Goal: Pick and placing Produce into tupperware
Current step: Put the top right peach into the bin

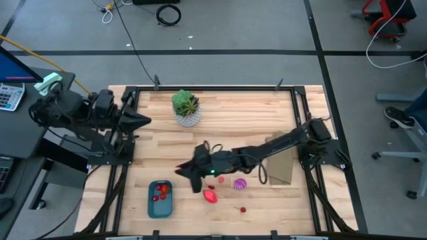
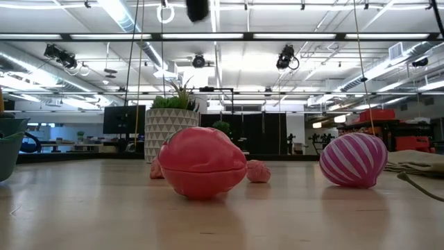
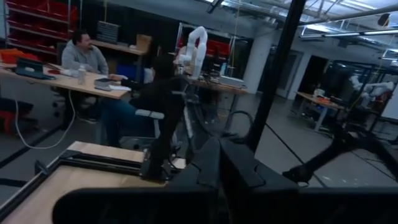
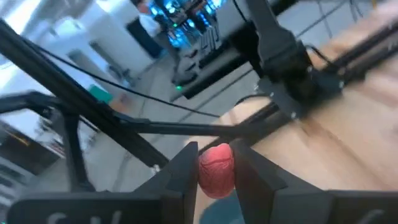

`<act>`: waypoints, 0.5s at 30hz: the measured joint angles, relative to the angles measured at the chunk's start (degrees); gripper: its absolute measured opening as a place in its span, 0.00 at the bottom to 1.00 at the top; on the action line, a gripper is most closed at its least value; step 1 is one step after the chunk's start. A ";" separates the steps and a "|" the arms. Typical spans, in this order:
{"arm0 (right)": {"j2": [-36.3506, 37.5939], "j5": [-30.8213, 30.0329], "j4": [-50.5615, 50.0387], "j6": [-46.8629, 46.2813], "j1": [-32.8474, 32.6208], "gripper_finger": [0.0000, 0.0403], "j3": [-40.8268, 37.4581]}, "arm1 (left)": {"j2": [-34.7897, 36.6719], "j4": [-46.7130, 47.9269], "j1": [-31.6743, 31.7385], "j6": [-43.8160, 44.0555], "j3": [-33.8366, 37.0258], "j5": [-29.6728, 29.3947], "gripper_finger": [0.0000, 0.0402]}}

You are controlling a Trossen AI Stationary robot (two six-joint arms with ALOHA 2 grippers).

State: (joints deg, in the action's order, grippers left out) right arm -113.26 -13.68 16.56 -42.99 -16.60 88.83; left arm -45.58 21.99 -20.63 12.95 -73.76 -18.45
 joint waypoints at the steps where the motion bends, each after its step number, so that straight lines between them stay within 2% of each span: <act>1: -1.47 0.00 -2.39 1.78 0.03 0.24 3.76 | 0.00 -0.31 0.12 -0.13 0.00 -0.01 0.03; 9: -18.42 7.62 -24.43 11.63 1.85 0.24 35.33 | -0.12 -0.35 0.16 -0.13 0.00 0.03 0.04; 12: -23.80 10.10 -27.97 11.66 2.27 0.24 40.97 | -0.02 -0.37 0.16 -0.13 0.00 0.02 0.05; 15: -27.58 10.93 -28.27 11.74 2.27 0.24 42.13 | 0.00 -0.34 0.16 -0.13 0.00 0.03 0.06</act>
State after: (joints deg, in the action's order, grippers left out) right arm -140.85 -2.74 -11.71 -31.25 -14.33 130.96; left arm -45.58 21.65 -20.47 12.82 -73.76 -18.41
